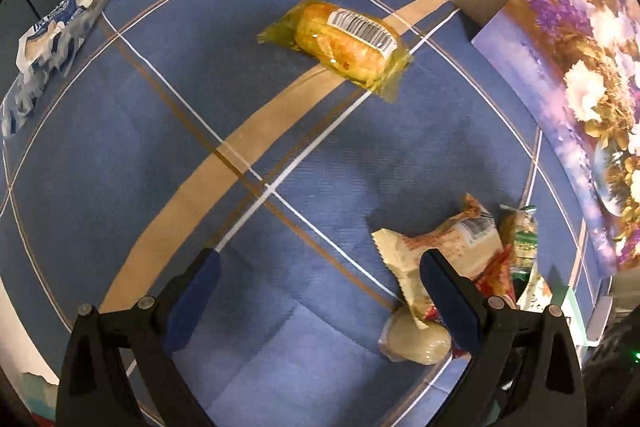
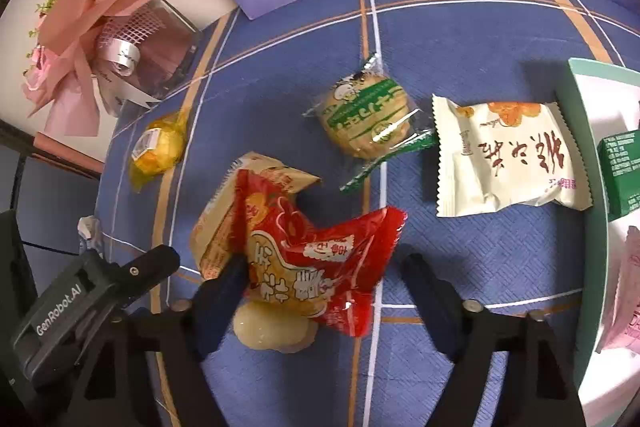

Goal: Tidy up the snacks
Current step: 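Grasp the round bun cup with the left tool while the right tool grasps the red flower-print pack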

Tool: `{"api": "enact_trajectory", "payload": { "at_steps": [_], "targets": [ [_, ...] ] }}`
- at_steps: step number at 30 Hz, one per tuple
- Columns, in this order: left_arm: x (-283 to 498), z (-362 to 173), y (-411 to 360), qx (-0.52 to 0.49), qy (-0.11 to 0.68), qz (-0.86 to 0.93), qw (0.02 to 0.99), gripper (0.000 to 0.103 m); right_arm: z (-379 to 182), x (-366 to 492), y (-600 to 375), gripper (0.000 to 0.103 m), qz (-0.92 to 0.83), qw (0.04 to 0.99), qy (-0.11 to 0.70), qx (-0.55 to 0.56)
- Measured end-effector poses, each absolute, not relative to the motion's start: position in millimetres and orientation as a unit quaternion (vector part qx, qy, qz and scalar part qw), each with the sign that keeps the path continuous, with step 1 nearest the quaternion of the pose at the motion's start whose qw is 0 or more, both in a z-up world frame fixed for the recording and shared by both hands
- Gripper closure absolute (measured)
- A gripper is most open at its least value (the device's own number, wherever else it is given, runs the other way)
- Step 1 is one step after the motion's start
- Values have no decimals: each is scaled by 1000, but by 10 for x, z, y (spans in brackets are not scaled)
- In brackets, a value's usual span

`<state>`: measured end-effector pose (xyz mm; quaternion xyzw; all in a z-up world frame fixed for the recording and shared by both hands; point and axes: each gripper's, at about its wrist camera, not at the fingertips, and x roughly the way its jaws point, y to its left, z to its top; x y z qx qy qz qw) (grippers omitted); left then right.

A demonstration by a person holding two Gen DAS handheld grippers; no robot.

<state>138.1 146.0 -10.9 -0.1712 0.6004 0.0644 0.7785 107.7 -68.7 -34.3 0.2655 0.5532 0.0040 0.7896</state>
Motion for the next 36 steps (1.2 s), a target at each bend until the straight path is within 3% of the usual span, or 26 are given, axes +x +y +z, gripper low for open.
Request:
{"api": "enact_trajectory", "payload": {
  "at_steps": [5,21,25,36],
  "targets": [
    [1357,-63,1351,-159,599,54,783,4,-360,1078,-707,44,-2,789,554,264],
    [1251,-128,865,-133,623,-4,771,4,-358,711,-1023,46,-28,773,569,280],
    [1215,-261,692,-123,640,-20,758,21,-352,587,-1099,45,-38,767,575,283],
    [1226,-430,446,-50,629,-16,775,24,-340,406,-1087,45,-59,765,581,271]
  ]
}}
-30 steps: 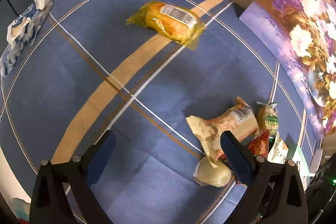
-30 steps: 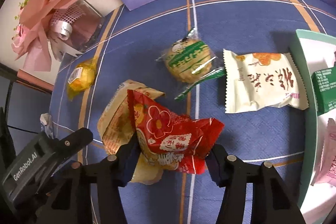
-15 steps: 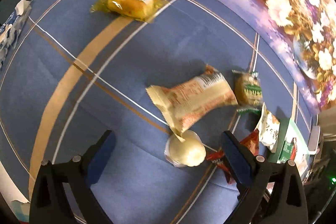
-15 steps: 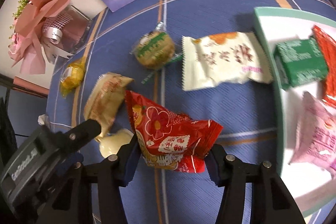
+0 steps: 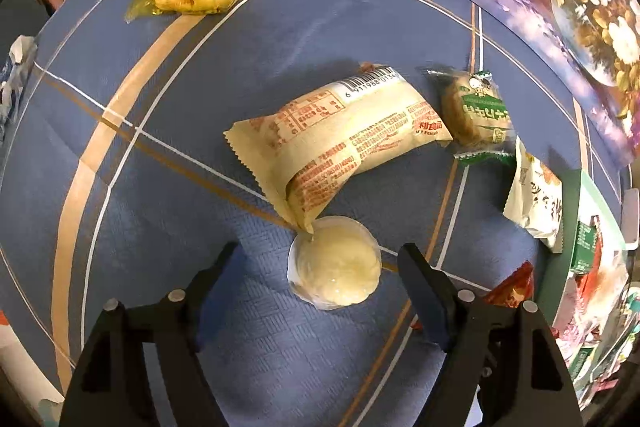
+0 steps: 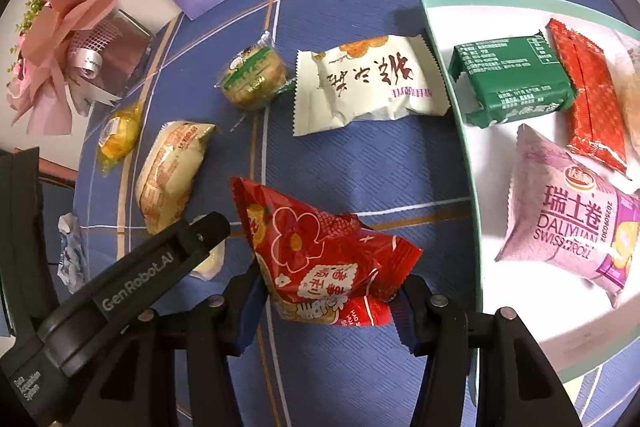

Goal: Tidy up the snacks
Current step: 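Grasp the round bun cup with the left tool while the right tool grasps the red flower-print pack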

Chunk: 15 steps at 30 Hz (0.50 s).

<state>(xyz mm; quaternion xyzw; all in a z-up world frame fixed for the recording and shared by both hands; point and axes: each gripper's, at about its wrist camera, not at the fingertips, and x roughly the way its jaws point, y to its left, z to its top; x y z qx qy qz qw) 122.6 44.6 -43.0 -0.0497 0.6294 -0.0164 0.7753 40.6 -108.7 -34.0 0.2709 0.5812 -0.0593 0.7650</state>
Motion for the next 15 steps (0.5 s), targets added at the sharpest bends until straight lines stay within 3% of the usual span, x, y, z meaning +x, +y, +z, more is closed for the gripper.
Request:
{"api": "enact_trajectory", "payload": {
  "at_steps": [3,11,15],
  "targets": [
    [1211,-453,342,-30,622,-5,782,29,-336,369,-1092,45,-63,764,583,270],
    [1088,-448,238,4,602,-6,798,31,-319,214,-1145,45,-74,760,587,269],
    [985,-424,158,11,596,-14,803,42,-312,161,-1160,45,-77,757,588,274]
  ]
}}
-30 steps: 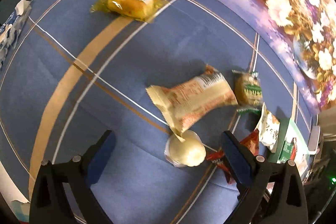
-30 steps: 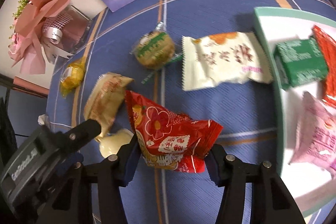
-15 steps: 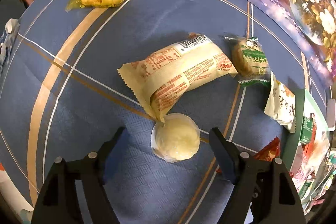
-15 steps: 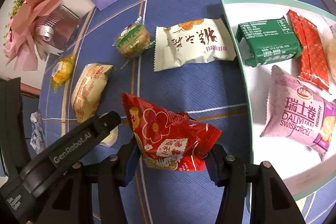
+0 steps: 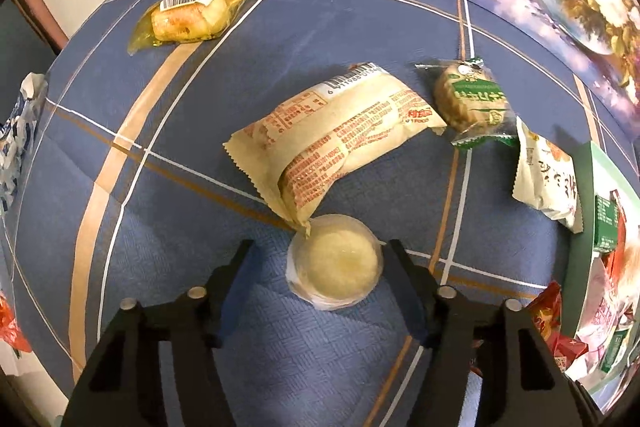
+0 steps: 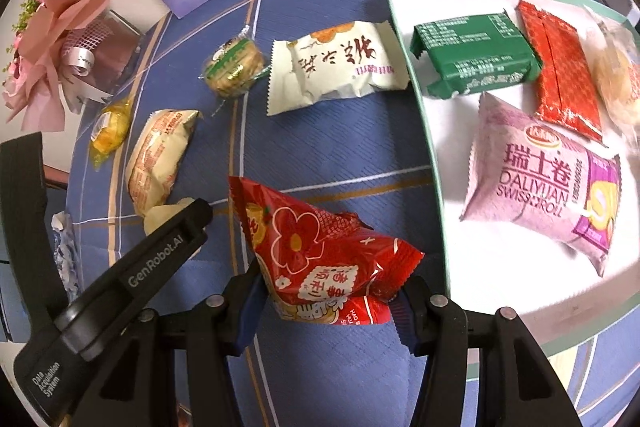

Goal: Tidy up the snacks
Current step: 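Grasp the round bun cup with the left tool while the right tool grasps the red flower-print pack, then lift the bun cup with the left tool while the right tool carries the red pack toward the tray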

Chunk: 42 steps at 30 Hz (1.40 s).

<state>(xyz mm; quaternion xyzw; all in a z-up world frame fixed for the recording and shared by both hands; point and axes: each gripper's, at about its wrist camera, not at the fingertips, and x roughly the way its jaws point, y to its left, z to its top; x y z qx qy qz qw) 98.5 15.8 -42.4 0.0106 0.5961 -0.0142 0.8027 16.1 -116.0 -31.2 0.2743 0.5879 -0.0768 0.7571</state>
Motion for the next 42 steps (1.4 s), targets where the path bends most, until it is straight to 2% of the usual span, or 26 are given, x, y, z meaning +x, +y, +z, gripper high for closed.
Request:
{"api": "enact_trajectory", "payload": {
  "at_steps": [3,14,15,31,42],
  "targets": [
    [894,-397,96,17,591,-19,807,53,-310,127,-1189,45,-77,755,589,278],
    [845,-263,216,-8,597,-17,802,56,-293,153,-1257,46,-76,748,591,293],
    [855,-261,217,-10,598,-17,801,60,-291,159,-1260,46,-75,748,592,292],
    [944,-183,351,-78,618,-51,781,60,-18,236,-1317,51,-76,769,571,276],
    [943,0,430,-103,603,-68,788,60,222,243,-1345,52,-70,789,544,277]
  ]
}}
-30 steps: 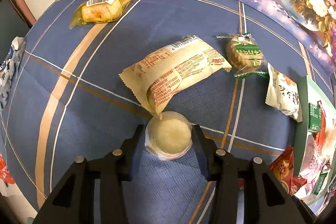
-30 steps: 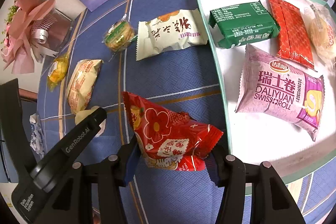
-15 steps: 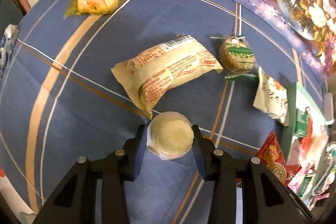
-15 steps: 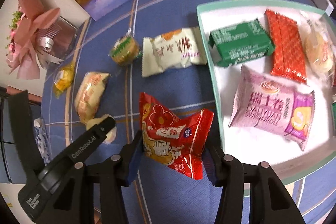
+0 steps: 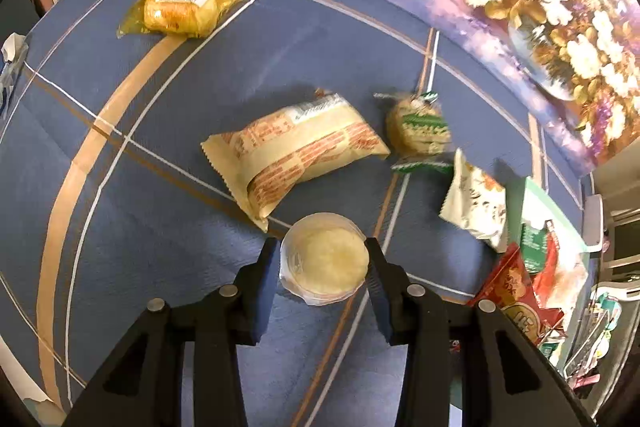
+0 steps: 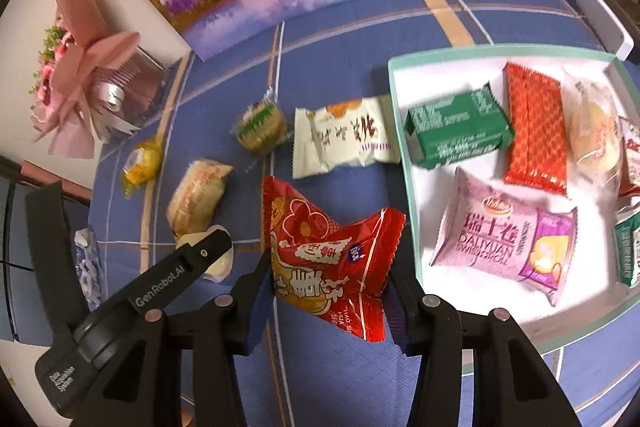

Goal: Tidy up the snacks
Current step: 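Lift the bun cup with the left tool while the right tool carries the red pack toward the tray, then lower the bun cup into the tray with the left tool while the right tool releases the red pack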

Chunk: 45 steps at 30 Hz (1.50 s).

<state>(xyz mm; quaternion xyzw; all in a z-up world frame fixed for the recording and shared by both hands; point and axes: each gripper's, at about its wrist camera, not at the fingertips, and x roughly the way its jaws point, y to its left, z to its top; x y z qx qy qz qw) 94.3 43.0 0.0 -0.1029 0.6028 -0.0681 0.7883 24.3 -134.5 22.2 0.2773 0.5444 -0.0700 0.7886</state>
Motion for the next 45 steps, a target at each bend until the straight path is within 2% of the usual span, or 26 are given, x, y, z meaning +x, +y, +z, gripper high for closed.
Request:
{"api": "enact_trajectory", "payload": {
  "at_steps": [13,25,36,45],
  "targets": [
    [887,414,308,-110,558,-103,816,60,417,119,-1622,52,-91,796,520,296],
    [615,662,-487,-70,530,-182,825,60,556,-303,-2410,52,-170,788,477,350],
    [332,658,-1313,11,520,-248,817,60,557,-809,-3153,52,-255,756,457,395],
    [238,440,-1638,58,527,-259,807,60,409,-885,-3262,51,-252,741,472,406]
  ]
}}
